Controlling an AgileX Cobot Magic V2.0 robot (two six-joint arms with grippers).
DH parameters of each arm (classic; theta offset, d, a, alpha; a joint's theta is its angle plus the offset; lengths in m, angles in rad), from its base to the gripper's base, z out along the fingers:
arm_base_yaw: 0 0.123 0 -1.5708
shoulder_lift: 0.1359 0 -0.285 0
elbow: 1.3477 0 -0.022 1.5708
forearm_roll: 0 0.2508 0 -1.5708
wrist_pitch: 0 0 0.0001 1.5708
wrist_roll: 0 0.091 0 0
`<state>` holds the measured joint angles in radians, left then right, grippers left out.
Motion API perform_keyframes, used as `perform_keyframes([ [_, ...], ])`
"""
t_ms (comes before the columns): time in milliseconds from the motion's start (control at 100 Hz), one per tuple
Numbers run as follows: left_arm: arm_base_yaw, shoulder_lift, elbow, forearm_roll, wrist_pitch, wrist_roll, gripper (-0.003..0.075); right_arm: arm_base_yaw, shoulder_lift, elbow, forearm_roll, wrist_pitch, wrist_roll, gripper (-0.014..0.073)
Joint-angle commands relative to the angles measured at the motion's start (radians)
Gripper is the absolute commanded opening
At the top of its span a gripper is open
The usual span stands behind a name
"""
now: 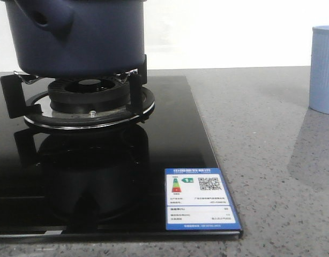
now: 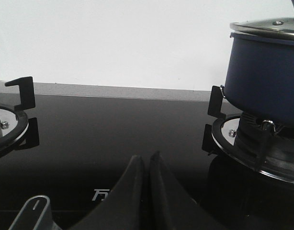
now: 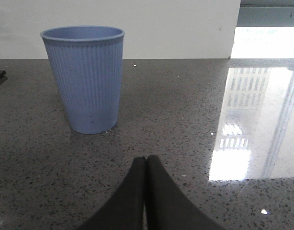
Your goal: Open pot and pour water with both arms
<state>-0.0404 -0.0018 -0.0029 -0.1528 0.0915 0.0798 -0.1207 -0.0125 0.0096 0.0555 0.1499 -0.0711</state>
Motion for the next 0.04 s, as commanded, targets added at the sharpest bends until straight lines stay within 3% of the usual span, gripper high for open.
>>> perform_keyframes([
  [0,-0.008,-0.027,0.016,-0.011,-0.074,-0.008,-0.0016,0.002,-0.017,0.018,-0.002,-0.081,0.001,-0.0053],
  [30,-0.008,-0.027,0.016,-0.011,-0.074,-0.008,-0.0016,0.002,-0.017,0.018,-0.002,-0.081,0.001,-0.0053],
])
